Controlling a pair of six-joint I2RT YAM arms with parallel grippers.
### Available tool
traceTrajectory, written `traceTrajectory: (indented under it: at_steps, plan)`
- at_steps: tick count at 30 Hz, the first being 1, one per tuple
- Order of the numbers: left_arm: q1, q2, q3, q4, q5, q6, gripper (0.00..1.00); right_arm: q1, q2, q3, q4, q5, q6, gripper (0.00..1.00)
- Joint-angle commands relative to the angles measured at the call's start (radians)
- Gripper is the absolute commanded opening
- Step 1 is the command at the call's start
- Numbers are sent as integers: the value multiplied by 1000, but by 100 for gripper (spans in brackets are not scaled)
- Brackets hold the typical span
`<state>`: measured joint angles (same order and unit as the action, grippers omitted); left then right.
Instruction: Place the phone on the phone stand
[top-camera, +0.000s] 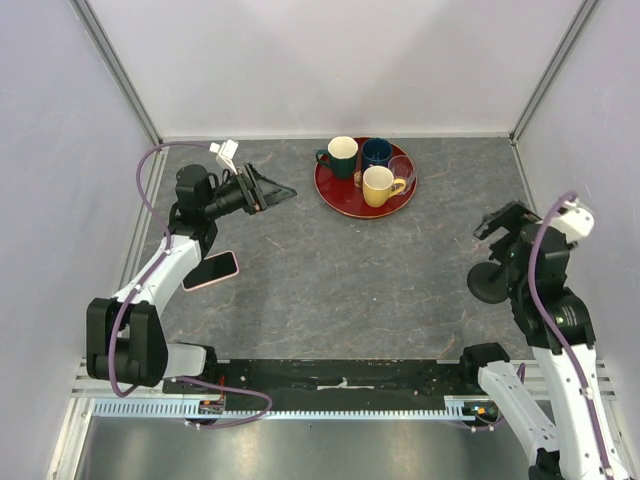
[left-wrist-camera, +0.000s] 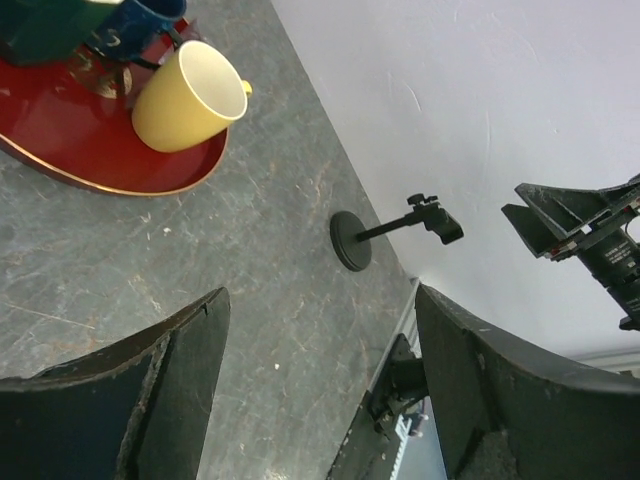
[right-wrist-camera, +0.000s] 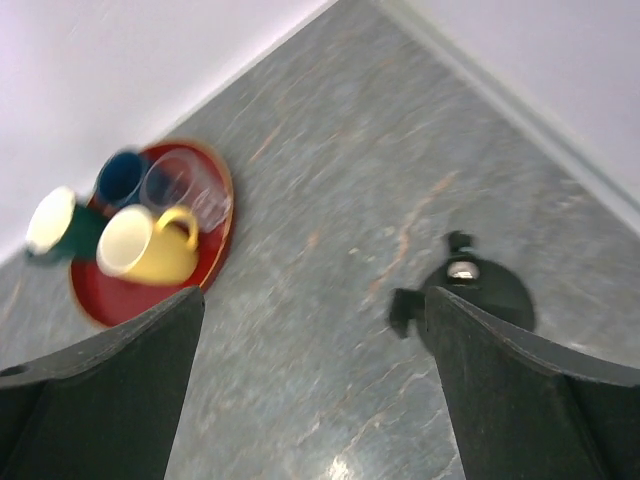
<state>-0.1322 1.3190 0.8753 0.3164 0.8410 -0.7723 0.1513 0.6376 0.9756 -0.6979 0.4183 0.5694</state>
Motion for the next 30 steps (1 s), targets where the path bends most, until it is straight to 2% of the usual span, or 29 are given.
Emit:
traceTrajectory:
  at_steps: [1,5,7,14,19,23,30]
  plan:
    - [2,14,40,53,86,-74,80,2,-29,41,-104,360,128,98]
    - [2,20,40,53,90,-79,80,1,29,80,-239,503,231,98]
    - [2,17,40,53,90,-79,80,1,72,90,-302,516,262,98]
    - [3,20,40,53,96,-81,79,-2,206,155,-468,407,463,98]
    - [2,29,45,53,109,-90,78,1,217,193,-525,343,486,98]
    - [2,28,47,55,113,-94,78,-1,145,160,-529,387,475,84]
    - [2,32,45,55,116,-101,78,-1,103,103,-603,444,458,77]
